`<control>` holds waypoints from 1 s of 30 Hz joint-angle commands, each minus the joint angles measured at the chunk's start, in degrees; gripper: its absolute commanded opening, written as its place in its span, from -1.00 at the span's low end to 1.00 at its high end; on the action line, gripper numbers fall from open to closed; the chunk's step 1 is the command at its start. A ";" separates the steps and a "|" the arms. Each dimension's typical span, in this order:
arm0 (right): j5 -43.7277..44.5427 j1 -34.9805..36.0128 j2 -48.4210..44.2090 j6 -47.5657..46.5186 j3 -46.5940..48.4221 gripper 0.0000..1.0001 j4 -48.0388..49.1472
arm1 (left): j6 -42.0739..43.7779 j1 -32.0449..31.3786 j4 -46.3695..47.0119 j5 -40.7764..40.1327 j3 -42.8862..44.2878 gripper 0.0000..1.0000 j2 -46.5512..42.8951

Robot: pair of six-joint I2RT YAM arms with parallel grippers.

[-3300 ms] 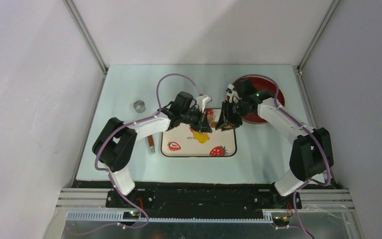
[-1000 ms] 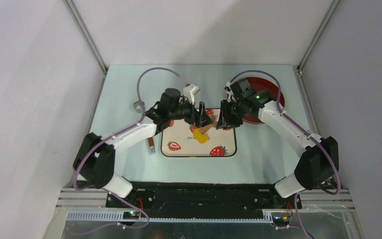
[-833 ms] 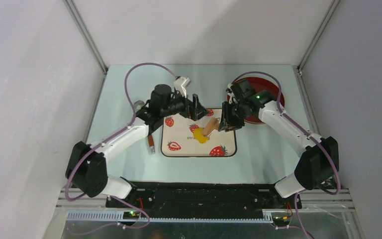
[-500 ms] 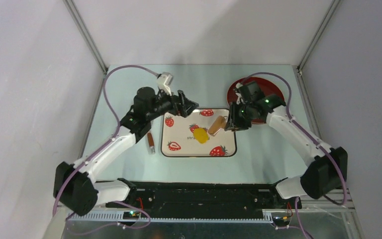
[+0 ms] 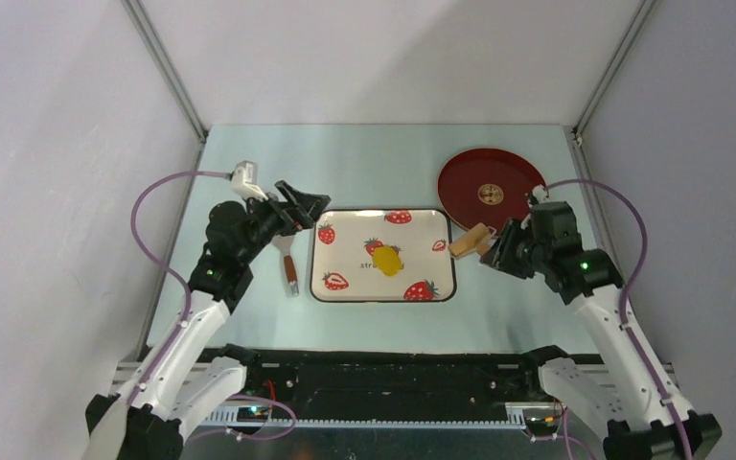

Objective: Roll out the dumpling wrappers from the dough

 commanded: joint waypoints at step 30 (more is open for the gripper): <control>-5.88 -18.75 -6.04 6.89 -20.07 -0.93 13.71 | -0.25 7.18 -9.67 18.97 3.47 0.99 5.38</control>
